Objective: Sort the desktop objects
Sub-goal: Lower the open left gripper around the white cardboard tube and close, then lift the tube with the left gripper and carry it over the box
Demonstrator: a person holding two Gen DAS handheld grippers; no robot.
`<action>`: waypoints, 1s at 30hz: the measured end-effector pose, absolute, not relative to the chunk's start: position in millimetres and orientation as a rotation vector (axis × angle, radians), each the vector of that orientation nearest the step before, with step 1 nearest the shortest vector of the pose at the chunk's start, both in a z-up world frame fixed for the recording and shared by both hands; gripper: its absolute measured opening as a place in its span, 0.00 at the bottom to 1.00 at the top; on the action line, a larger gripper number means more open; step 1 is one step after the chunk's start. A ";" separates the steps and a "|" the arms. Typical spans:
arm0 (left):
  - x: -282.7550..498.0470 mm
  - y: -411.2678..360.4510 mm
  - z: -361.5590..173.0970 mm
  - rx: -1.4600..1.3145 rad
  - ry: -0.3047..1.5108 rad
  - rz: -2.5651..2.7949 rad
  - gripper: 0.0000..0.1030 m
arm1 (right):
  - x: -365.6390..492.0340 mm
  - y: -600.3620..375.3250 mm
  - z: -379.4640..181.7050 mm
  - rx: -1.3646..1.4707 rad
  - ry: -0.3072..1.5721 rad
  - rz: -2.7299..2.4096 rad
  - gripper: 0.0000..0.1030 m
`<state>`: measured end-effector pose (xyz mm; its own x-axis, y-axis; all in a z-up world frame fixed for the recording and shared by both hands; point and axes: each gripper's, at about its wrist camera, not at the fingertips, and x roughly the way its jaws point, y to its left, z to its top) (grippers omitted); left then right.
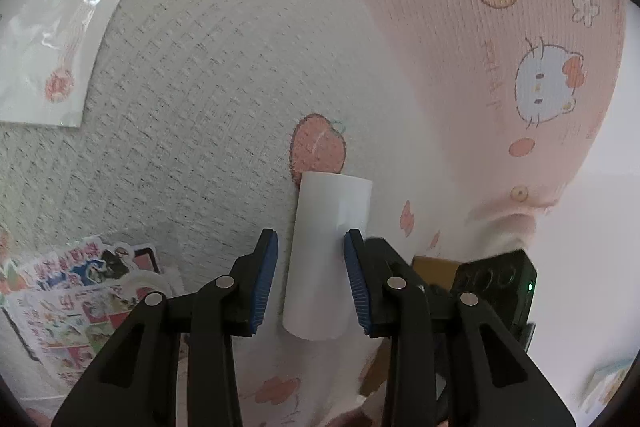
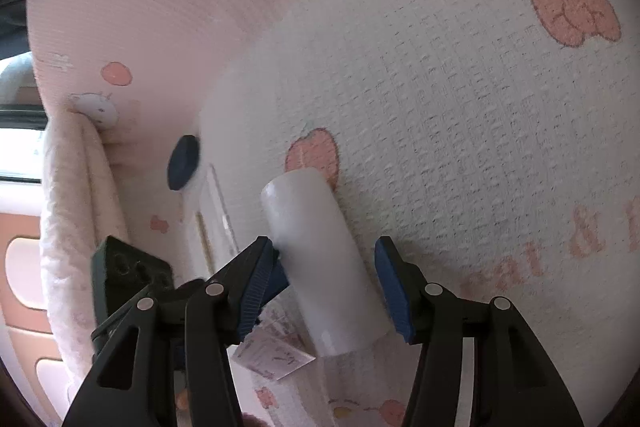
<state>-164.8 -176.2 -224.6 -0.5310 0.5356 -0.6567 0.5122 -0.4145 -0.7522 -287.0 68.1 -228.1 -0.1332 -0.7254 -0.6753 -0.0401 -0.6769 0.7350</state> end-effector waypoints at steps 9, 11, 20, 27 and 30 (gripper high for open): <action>-184.7 -173.7 -224.3 -1.505 -1.692 2.119 0.40 | -274.7 64.0 -207.5 1.642 -0.401 -1.948 0.50; -187.3 -168.4 -226.4 -1.508 -1.685 2.103 0.41 | -276.1 62.0 -209.7 1.631 -0.398 -1.933 0.50; -185.0 -156.8 -225.6 -1.499 -1.620 2.135 0.41 | -278.6 57.9 -218.6 1.629 -0.356 -1.943 0.40; -182.0 -153.7 -204.1 -1.441 -1.592 2.174 0.41 | -273.7 54.8 -195.9 1.582 -0.334 -1.991 0.39; -179.7 -149.6 -184.2 -1.381 -1.583 2.183 0.40 | -266.7 63.1 -172.5 1.545 -0.325 -2.034 0.39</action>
<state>-179.7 -149.6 -184.2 -0.5798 0.5553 -0.5963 0.3943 -0.4491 -0.8017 -266.7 63.1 -172.5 -0.1801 -0.5635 -0.8063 0.2841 -0.8145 0.5058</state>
